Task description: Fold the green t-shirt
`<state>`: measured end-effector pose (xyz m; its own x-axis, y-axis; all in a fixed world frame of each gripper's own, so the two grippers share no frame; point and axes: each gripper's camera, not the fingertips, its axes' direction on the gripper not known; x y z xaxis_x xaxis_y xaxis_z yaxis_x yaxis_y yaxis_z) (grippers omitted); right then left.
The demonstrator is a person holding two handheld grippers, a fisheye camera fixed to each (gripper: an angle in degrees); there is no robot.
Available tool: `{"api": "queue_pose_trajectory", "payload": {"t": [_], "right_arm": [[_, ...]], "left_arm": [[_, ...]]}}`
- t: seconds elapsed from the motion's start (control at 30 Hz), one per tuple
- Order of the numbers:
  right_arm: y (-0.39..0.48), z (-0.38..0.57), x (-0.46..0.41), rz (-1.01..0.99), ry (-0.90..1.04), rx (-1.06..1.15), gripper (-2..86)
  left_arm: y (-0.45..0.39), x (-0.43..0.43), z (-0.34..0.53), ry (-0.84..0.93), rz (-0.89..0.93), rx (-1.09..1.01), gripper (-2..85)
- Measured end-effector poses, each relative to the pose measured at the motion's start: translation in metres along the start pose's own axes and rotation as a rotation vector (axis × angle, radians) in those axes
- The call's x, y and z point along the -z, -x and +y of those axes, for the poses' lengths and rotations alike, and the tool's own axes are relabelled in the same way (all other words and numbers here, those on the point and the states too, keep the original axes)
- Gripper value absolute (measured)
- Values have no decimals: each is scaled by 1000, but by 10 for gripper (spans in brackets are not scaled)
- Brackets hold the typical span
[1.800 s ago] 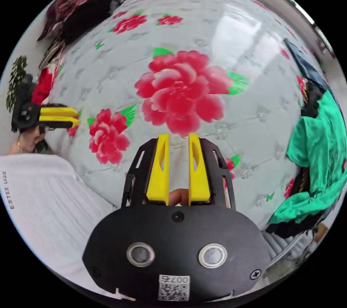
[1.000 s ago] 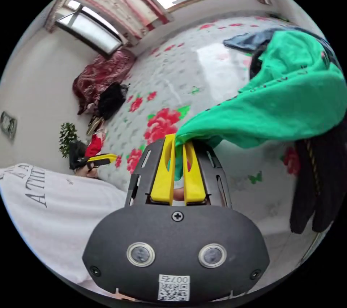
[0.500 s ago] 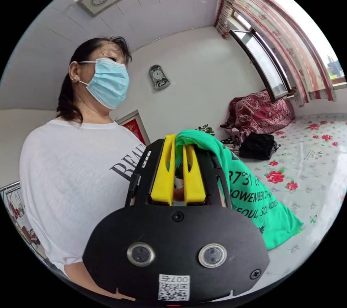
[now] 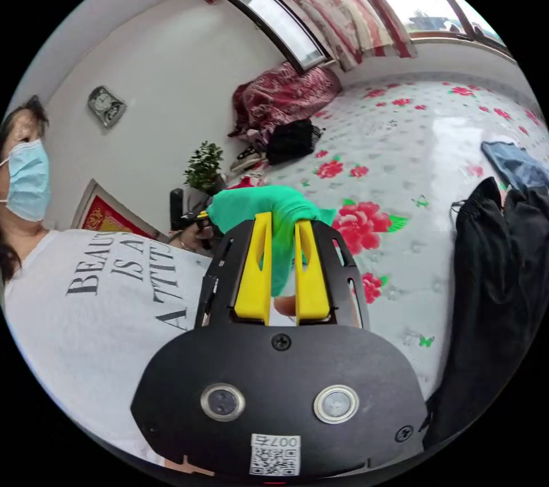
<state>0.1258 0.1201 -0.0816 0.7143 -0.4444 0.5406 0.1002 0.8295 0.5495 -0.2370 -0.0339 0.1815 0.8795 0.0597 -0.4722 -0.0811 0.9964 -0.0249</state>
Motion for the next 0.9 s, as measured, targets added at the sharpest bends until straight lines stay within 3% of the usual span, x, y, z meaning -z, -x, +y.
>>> {"api": "queue_pose_trajectory", "payload": {"t": [0.2,0.27,0.4,0.57,0.63,0.77,0.8,0.9], "right_arm": [[-3,4,-116,487,325,33,79],[-1,12,-130,536,328,41,80],[13,27,-139,356,199,64,82],[20,42,-215,198,304,134,88],[24,51,-255,199,376,169,88],[11,72,-331,230,509,121,67],[15,71,-324,277,411,132,54],[16,59,-313,356,378,91,14]], "left_arm": [[-24,-71,28,276,31,-64,97],[-32,-71,39,306,-28,-108,112],[-34,-57,53,320,-190,-155,111],[-43,-89,45,340,-237,-245,121],[-49,-117,42,355,-229,-281,119],[-32,-167,41,407,-256,-162,16],[-30,-164,38,399,-229,-139,4],[-36,-138,34,341,-226,-180,-5]]}}
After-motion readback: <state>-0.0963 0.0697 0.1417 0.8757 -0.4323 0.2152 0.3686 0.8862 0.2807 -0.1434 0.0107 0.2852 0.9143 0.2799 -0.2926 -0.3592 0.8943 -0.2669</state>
